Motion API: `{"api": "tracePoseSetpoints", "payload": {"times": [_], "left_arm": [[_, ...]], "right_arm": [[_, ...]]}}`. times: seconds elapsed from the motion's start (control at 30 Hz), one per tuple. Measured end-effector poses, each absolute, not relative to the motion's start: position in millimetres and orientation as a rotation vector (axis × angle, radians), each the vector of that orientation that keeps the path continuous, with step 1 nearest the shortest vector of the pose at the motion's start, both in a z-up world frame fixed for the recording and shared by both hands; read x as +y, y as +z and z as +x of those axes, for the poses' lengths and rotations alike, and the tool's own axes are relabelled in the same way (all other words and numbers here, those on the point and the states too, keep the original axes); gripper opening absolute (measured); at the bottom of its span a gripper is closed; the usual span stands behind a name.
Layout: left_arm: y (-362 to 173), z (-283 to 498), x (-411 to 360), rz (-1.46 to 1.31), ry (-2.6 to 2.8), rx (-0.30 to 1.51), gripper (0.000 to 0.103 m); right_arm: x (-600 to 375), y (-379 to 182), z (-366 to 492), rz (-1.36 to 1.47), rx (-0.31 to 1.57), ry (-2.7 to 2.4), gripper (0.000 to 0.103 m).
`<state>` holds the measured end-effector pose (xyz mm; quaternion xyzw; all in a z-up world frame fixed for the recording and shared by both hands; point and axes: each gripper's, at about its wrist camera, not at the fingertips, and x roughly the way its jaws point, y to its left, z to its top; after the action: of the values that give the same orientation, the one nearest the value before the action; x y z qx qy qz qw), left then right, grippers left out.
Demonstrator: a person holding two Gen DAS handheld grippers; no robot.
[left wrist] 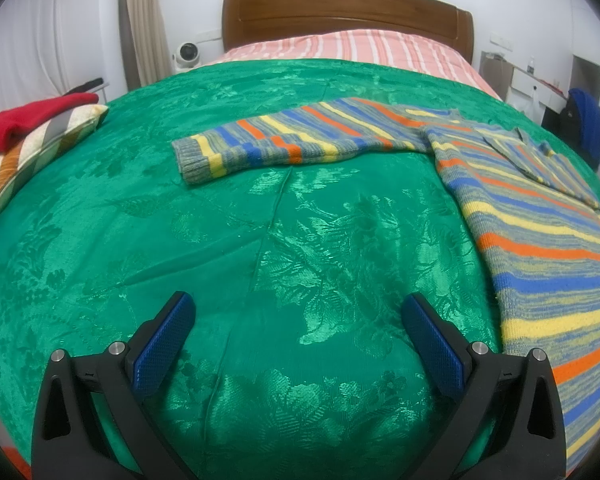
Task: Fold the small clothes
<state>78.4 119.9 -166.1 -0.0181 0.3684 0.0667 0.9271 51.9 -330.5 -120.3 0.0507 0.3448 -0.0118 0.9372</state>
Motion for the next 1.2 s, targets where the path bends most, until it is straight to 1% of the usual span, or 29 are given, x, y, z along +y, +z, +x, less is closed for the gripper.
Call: {"api": "tracePoseSetpoints", "payload": {"times": [1.2], "left_arm": [[-166.8,79.0,119.9,-0.035,0.136,0.756,0.103]], "right_arm": [[-322.1,-121.0,48.7,0.032,0.691,-0.043,0.079]]}}
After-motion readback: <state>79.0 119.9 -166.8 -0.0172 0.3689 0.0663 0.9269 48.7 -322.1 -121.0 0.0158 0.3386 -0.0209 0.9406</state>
